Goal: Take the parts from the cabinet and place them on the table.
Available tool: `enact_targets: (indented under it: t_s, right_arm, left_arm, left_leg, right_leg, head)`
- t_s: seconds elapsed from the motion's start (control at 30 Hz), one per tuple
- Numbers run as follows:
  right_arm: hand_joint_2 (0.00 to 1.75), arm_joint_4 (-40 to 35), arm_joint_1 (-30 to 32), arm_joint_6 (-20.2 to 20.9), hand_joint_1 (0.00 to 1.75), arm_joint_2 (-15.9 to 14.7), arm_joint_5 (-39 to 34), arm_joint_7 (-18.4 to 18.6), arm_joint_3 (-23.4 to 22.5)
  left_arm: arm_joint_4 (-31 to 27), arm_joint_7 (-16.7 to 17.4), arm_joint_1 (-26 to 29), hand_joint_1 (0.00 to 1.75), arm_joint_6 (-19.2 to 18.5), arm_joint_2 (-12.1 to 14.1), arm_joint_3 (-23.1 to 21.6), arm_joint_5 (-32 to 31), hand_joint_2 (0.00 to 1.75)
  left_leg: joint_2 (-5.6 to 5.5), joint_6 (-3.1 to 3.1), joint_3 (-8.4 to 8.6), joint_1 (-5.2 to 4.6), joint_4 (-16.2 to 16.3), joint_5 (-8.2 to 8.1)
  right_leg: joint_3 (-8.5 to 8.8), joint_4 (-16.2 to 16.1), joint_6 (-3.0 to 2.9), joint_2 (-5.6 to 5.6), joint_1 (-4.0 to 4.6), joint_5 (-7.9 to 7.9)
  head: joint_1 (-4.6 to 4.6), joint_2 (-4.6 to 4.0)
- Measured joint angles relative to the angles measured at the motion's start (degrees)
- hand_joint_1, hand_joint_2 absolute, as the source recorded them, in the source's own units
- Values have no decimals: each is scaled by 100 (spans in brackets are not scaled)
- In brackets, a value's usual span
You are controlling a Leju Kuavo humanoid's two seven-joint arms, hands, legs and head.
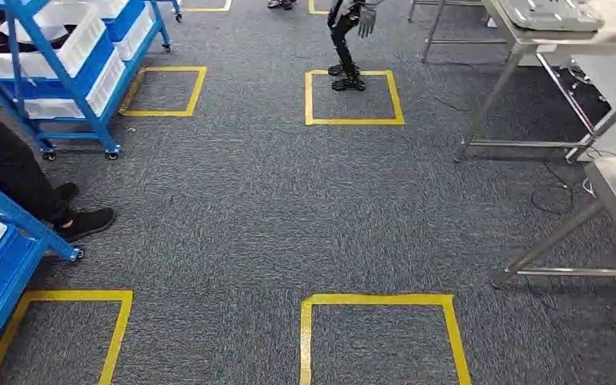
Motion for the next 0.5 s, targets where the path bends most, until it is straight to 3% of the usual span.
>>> enact_targets:
  t_s: [0.07, 0.1, 0.13, 0.17, 0.2, 0.23, 0.27, 0.3, 0.33, 0.4, 0.43, 0.47, 0.5]
  right_arm:
    - [0, 0, -38, -63, 0, 0, 122, 52, 94]
    - [0, 0, -56, -83, 0, 0, 142, 74, 125]
    - [0, 0, -47, -116, 0, -7, 172, 103, 135]
    - [0, 0, -37, -142, 0, -13, 199, 105, 144]
    - [0, 2, -30, -175, 0, -17, 220, 116, 166]
    - [0, 6, -21, -190, 0, -22, 238, 118, 190]
    - [0, 11, -13, -207, 0, -24, 257, 118, 212]
    - [0, 13, -11, -218, 0, -31, 282, 118, 218]
    - [0, 15, -10, -225, 0, -37, 299, 118, 221]
    - [0, 15, -10, -240, 0, -55, 314, 118, 231]
    - [0, 15, -5, -245, 0, -66, 314, 118, 238]
    - [0, 17, 5, -247, 0, -85, 314, 118, 240]
    - [0, 17, -7, -247, 0, -85, 317, 118, 242]
  left_arm:
    - [0, 0, 33, 0, 2, 4, 2, 0, 0]
    - [0, 0, 33, 0, 4, 4, 2, 0, 0]
    - [0, -4, 38, 0, 4, 2, 2, 0, 0]
    - [0, -7, 32, 0, 2, 2, 2, -7, 0]
    - [0, -9, 22, 0, 2, 4, 2, -9, 0]
    - [0, -15, 15, 0, 2, 4, 2, -11, 0]
    - [0, -22, 14, 0, 2, 4, 2, -13, 0]
    - [0, -26, 14, 0, 2, 4, 2, -13, 0]
    - [0, -26, 15, 0, 2, 4, 2, -13, 0]
    - [0, -28, 13, 0, 2, 4, 2, -13, 0]
    - [0, -28, 17, 0, 2, 0, 2, -13, 0]
    - [0, -28, 8, 0, 2, -7, 2, -13, 0]
    - [0, -26, 4, 0, 2, -7, 2, -13, 0]
  left_leg:
    - [-99, 44, -45, -24, -6, 3]
    - [-166, 108, -6, 8, -85, 36]
    - [-213, 138, 54, 31, -123, 71]
    - [-256, 171, 53, 37, -135, 90]
    - [-297, 189, 37, 34, -135, 102]
    - [-357, 202, 28, 25, -133, 108]
    - [-430, 210, 22, 13, -130, 108]
    - [-511, 211, 22, 6, -124, 108]
    - [-589, 210, 30, 5, -116, 107]
    - [-757, 194, 44, 6, -89, 95]
    - [-825, 176, 36, 13, -72, 84]
    - [-876, 140, -6, -14, -19, 65]
    - [-944, 103, -45, 6, -18, 77]
  right_leg:
    - [43, -28, 58, -81, -11, 5]
    - [79, -28, 108, -127, -3, -17]
    - [82, 57, 143, 115, -51, -95]
    - [-36, 291, 148, 385, -48, -277]
    - [-249, 723, 150, 534, -51, -526]
    - [-489, 1210, 155, 590, -54, -740]
    - [-689, 1588, 157, 606, -54, -848]
    - [-793, 1746, 154, 609, -54, -818]
    - [-766, 1625, 145, 615, -54, -648]
    - [-406, 762, 107, 693, -55, -76]
    - [-192, 251, 84, 906, -60, 169]
    - [-165, 88, 75, 1235, -69, 102]
    - [-177, 82, 60, 1117, -55, 130]
  head:
    - [0, 0]
    - [2, 0]
    - [2, 0]
    - [2, 0]
    - [2, 0]
    - [0, 0]
    - [2, 0]
    - [0, 0]
    - [2, 0]
    - [2, 0]
    - [2, 0]
    - [0, 0]
    - [4, 0]
